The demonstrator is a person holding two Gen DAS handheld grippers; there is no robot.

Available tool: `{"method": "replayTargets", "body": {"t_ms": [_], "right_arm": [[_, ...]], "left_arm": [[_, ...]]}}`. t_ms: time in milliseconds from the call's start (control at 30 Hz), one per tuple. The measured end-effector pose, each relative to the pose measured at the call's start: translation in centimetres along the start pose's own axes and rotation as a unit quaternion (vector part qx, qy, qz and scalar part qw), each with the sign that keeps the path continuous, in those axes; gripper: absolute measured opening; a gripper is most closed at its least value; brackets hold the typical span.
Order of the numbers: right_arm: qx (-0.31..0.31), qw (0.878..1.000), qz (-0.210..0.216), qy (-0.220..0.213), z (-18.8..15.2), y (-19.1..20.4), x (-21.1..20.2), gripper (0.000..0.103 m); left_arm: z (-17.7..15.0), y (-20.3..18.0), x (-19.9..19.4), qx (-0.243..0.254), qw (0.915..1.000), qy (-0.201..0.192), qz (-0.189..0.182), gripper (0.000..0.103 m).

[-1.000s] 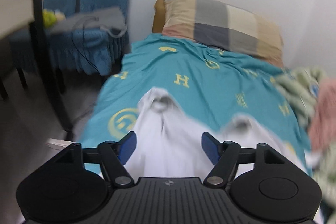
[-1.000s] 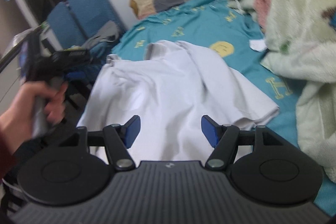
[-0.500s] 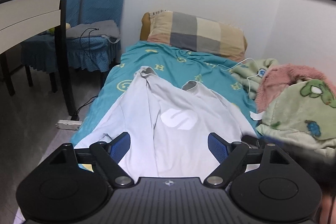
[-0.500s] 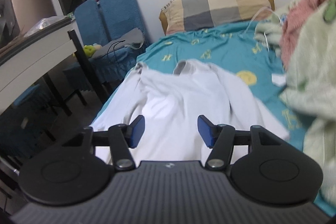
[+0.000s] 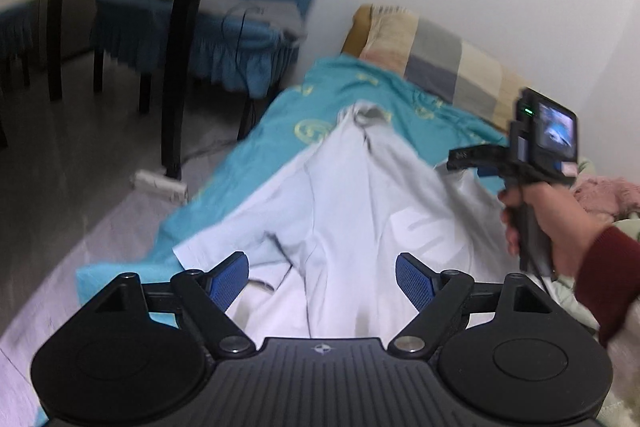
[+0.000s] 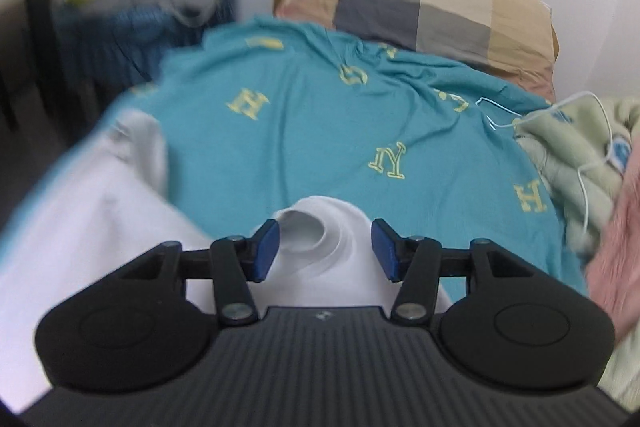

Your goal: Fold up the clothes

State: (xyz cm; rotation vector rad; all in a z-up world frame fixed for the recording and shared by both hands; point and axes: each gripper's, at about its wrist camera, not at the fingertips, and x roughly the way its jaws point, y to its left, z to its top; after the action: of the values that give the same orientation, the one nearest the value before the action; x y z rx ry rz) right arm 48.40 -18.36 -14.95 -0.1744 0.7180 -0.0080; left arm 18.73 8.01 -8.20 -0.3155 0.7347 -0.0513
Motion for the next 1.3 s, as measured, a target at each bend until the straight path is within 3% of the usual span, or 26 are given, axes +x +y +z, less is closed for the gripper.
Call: {"method": "replayTargets", "body": {"t_ms": [33,100,133,233,333,533,700,733,800,867,1067,1300], "right_arm": [[-0.009,1.0,-0.01,0.005,0.1,0.3,0.9,0.042],[-0.026,0.999,-0.031,0.014,0.3,0.8,2.6,0.01],[-0.034,0.998,-0.041,0.018,0.3,1.0,3.5,0.007],[0.015,0.998,-0.054,-0.034,1.9,-0.4,2.5,0.005],[0.081,0.99,-0.097,-0.063,3.7,-3.2,2.4,0.005],[0.15,0.982,-0.112,-0.012,3.1,-6.6,7.2,0.005],[0.193,0.979,-0.06,-0.01,1.1,-7.7,8.2,0.01],[0.19,0.98,-0.055,-0.019,1.0,-7.6,7.8,0.017],[0.192,0.98,-0.043,-0.035,0.7,-7.8,5.8,0.06],[0.203,0.978,-0.022,-0.051,0.4,-8.2,3.6,0.069],[0.205,0.977,0.033,-0.055,-2.9,-8.0,-7.3,0.07],[0.212,0.97,0.101,-0.061,-11.6,-6.5,-24.4,0.07]], "left_arm": [[-0.1,0.2,0.3,-0.002,1.0,0.003,0.0,0.082],[-0.4,0.6,0.5,-0.007,0.9999,0.01,-0.002,0.082],[-0.6,0.8,0.5,-0.012,0.9998,0.013,-0.003,0.082],[-1.0,1.1,-0.2,-0.031,0.9993,0.022,-0.005,0.082],[-0.9,1.1,-1.5,-0.038,0.9992,0.01,-0.004,0.082],[-0.7,0.1,-1.8,-0.02,0.9997,-0.006,0.014,0.082],[-1.0,-0.3,0.4,-0.01,0.9994,0.014,0.031,0.082],[-1.0,-0.3,0.6,-0.008,0.9993,0.015,0.033,0.082],[-1.0,-0.4,0.8,-0.005,0.9994,0.013,0.032,0.082],[-1.0,-0.7,0.8,0.005,0.9995,0.011,0.029,0.082],[-1.3,-0.9,0.0,0.025,0.9992,-0.001,0.032,0.082],[-1.8,-1.1,-2.1,0.026,0.9996,-0.003,0.01,0.082]]}}
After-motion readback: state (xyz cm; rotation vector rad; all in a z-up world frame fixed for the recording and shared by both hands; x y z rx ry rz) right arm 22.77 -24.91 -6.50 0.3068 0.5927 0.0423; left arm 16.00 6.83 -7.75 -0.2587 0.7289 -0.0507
